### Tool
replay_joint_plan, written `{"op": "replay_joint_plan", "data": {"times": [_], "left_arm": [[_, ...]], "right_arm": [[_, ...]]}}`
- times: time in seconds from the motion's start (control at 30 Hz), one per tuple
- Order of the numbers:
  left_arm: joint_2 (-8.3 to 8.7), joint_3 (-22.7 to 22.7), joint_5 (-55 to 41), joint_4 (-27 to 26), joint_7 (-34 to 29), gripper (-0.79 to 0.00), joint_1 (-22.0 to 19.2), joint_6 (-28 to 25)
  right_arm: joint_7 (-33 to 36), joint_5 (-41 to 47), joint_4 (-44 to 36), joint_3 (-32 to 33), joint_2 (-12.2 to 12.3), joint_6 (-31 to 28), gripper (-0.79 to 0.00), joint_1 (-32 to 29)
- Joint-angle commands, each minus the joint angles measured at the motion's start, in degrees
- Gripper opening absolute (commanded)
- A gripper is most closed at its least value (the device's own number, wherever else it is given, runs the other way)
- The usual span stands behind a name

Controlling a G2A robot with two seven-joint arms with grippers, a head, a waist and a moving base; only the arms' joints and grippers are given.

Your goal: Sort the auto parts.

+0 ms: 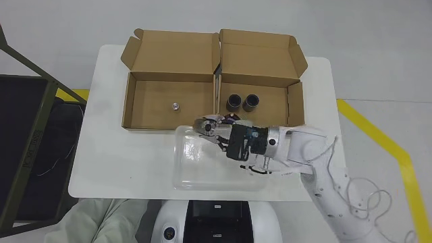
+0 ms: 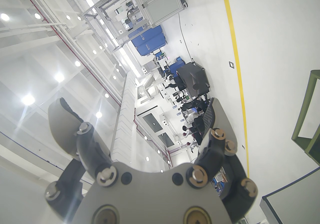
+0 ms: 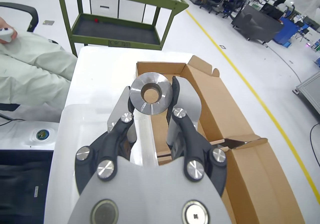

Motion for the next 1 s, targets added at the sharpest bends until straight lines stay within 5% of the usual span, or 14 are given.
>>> {"op": "replay_joint_plan", "data": {"times": [0.0,0.97], "left_arm": [[0.0,0.0,0.0,0.0,0.0,0.0,0.0,0.0],[0.0,0.0,0.0,0.0,0.0,0.0,0.0,0.0]], "right_arm": [[-1.4,0.5,-0.7,0.9,0.2,0.2,-0.785,-0.3],[-20.0,-2.4,-8.6,6.1,1.7,4.7,-0.785,-1.6]]}}
